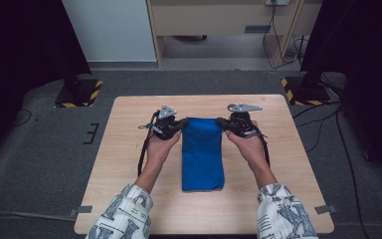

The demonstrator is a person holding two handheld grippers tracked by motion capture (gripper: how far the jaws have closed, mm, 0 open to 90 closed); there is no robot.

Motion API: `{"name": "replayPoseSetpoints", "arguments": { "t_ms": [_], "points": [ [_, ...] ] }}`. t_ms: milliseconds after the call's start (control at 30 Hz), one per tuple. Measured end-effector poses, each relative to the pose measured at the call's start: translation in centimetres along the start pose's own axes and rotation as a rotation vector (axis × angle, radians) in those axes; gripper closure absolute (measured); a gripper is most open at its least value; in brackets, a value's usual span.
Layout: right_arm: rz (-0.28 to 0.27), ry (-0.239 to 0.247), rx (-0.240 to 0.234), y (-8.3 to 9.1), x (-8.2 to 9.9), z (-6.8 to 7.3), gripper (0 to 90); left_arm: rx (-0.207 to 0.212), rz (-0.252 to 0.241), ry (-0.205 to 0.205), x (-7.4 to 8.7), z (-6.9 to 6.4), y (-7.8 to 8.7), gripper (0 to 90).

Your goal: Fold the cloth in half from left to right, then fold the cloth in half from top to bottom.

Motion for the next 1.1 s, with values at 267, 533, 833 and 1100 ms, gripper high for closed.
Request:
{"name": "replayPoseSetpoints", "arguments": {
  "t_ms": [267,533,833,1100],
  "points": [
    [0.019,0.006,-0.009,-0.1,1.5,0.3,86.1,0.005,0.017,-0.011,1.3,-0.5,-0.1,86.4],
    [0.029,0.014,-0.025,-0.4,2.9,0.5,85.9,0.016,0.028,-0.026,2.7,-0.8,-0.2,86.1],
    [0.027,0.026,-0.039,0.0,3.8,1.0,85.7,0.026,0.026,-0.029,3.4,-1.4,0.2,85.9],
    [0.034,0.044,-0.043,0.4,5.2,1.6,85.3,0.042,0.034,-0.035,4.4,-2.2,0.6,85.8]
  ]
}}
Point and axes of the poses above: each handheld gripper's, and its own axes: y roughly backward along the jaws, x roughly out of its underside, z roughly to its left, the point moved 4 cm from there along -y, roughly forward along the jaws, and after that the axes turned 10 degrees about z, right-handed, at the moved point
